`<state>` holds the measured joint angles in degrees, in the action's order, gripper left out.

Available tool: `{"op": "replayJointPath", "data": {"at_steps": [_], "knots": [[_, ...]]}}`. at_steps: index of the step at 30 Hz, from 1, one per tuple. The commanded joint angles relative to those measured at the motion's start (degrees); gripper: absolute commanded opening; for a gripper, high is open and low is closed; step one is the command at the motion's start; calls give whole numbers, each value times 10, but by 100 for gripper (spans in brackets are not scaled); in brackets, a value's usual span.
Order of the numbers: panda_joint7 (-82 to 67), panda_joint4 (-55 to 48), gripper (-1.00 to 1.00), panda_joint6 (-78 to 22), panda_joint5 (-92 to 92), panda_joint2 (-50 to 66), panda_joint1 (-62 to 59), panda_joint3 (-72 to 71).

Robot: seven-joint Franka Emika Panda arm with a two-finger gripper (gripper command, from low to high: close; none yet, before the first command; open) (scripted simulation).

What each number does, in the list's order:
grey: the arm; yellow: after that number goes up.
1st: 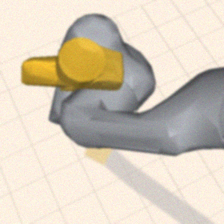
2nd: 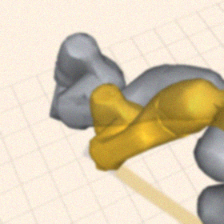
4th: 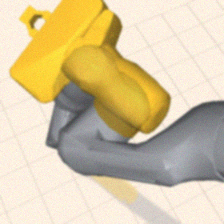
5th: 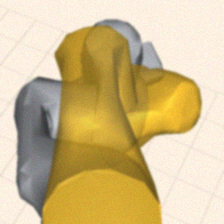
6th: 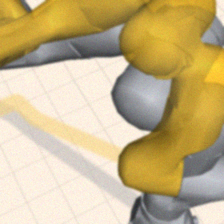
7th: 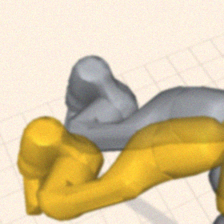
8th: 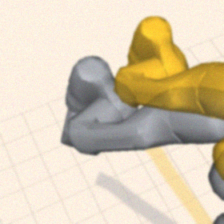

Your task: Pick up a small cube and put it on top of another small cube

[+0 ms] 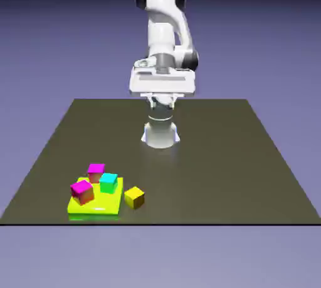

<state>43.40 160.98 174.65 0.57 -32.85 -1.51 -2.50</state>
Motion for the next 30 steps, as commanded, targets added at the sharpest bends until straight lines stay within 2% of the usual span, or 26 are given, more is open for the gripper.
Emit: {"op": "replayJointPath", "data": {"at_steps": [1, 30], "knots": [[8, 0, 0, 5, 5, -2, -18, -21], [234, -5, 0, 159, 143, -48, -547, -623]]}}
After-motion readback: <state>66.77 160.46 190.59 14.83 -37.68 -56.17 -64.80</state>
